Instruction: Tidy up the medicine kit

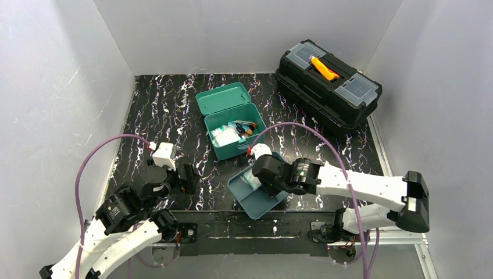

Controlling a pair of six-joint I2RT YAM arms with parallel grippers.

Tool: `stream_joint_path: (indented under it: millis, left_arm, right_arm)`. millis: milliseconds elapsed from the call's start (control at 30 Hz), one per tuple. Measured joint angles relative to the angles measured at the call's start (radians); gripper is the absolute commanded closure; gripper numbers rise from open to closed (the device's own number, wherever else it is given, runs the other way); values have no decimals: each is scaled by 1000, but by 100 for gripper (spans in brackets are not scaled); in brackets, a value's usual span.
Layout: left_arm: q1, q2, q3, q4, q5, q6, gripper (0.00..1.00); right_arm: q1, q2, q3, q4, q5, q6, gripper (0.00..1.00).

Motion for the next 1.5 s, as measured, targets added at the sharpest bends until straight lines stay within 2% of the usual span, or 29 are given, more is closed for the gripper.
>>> stream_joint_path:
  millis: [233, 433, 933, 1233, 1500]
  left_arm:
    - [0, -2, 0, 0, 0, -2, 2]
    - [0, -10, 0, 0, 0, -3, 2]
    - [0, -15, 0, 0, 0, -3, 2]
    - [0, -32, 0, 0, 0, -3, 2]
    - [0, -68, 0, -1, -10, -3, 2]
  right_arm:
    - [-13, -32, 139, -98, 84, 0, 99]
    - [-87, 20, 258, -139, 105, -18, 99]
    - [-309, 289, 568, -126, 40, -112, 99]
    - [-364, 513, 837, -122, 12, -154, 99]
    - [-381, 661, 966, -108, -7, -153, 99]
